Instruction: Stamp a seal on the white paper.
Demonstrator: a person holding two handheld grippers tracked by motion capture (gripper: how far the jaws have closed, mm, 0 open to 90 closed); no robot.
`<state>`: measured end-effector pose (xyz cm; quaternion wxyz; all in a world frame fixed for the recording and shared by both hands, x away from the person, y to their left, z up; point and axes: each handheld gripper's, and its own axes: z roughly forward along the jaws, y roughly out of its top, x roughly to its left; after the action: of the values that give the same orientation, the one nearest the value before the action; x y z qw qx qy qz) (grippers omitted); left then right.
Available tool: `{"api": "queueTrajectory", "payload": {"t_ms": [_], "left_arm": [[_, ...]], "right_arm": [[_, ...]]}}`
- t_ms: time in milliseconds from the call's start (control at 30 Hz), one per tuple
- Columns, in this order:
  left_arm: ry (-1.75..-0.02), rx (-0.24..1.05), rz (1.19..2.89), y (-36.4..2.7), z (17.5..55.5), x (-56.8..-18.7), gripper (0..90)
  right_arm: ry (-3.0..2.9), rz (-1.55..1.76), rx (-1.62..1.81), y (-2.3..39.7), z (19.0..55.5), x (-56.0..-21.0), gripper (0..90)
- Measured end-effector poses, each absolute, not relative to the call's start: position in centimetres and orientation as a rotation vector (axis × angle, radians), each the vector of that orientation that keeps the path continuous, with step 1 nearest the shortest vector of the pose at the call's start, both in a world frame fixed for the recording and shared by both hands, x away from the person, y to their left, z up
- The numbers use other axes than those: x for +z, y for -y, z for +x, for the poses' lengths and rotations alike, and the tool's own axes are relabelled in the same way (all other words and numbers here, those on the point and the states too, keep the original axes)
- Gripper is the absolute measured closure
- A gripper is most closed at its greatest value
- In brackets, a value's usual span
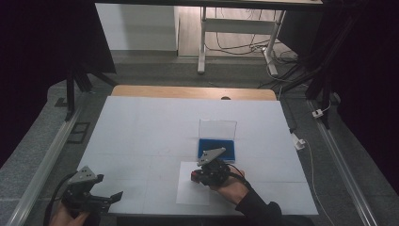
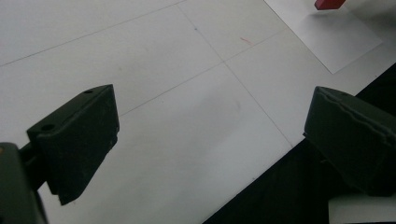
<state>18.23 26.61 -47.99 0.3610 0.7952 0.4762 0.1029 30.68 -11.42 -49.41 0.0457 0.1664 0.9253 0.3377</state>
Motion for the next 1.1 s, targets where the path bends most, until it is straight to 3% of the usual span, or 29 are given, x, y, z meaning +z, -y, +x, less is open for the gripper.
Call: {"api": "queueTrajectory", "payload": {"t_ms": [1100], "left_arm": [[-1.229,0.259,2.055,-26.5,18.4,-48.0,3.7]], "right_arm": [[-2.772,0.435,0.928,10.5,29.4,-50.3,80.3]]}}
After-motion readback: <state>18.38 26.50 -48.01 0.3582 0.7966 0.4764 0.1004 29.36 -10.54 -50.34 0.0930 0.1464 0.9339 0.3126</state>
